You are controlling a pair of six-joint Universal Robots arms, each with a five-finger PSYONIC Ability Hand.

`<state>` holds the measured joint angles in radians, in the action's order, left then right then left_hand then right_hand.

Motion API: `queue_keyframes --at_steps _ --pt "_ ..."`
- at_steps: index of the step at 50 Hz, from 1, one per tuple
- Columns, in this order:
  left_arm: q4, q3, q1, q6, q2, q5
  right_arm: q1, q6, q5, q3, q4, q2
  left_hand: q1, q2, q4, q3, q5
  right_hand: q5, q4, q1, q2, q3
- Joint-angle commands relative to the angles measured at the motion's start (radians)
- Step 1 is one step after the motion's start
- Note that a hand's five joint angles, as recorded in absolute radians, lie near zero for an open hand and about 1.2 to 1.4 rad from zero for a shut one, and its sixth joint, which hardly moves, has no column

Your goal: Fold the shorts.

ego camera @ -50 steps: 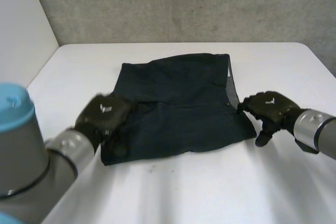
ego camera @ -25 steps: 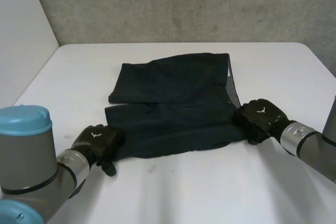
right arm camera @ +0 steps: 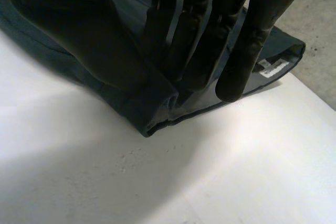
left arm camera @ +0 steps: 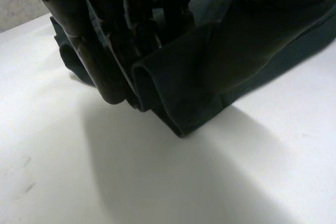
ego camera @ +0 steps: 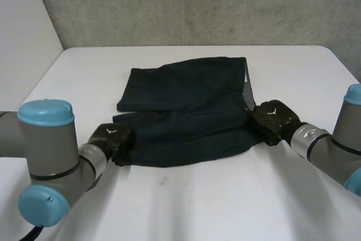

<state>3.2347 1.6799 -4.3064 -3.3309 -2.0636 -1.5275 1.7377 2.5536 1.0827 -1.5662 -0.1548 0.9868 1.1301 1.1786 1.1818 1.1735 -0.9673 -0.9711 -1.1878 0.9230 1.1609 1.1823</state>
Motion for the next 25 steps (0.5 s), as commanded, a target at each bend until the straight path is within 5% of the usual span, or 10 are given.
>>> queue_keyframes --at_steps 1,9,17,25 --pt "-0.045 0.009 0.010 -0.018 0.071 -0.003 -0.001 -0.007 0.034 -0.020 0.046 0.078 0.266 0.218 0.214 0.223 -0.254 -0.251 -0.209 0.473 0.235 0.214" --pt "-0.303 0.093 0.014 -0.124 0.284 0.006 -0.015 -0.026 0.052 -0.041 0.270 0.190 0.266 0.218 0.214 0.223 -0.254 -0.251 -0.209 0.473 0.235 0.214" --pt "-0.593 0.190 0.008 -0.205 0.425 0.023 -0.029 -0.267 0.060 -0.064 0.712 0.297 0.266 0.218 0.214 0.223 -0.254 -0.251 -0.209 0.473 0.235 0.214" --pt "-0.699 0.187 -0.006 -0.216 0.468 0.122 -0.109 -0.398 0.036 -0.103 0.873 0.380 0.266 0.218 0.214 0.223 -0.254 -0.251 -0.209 0.473 0.235 0.214"
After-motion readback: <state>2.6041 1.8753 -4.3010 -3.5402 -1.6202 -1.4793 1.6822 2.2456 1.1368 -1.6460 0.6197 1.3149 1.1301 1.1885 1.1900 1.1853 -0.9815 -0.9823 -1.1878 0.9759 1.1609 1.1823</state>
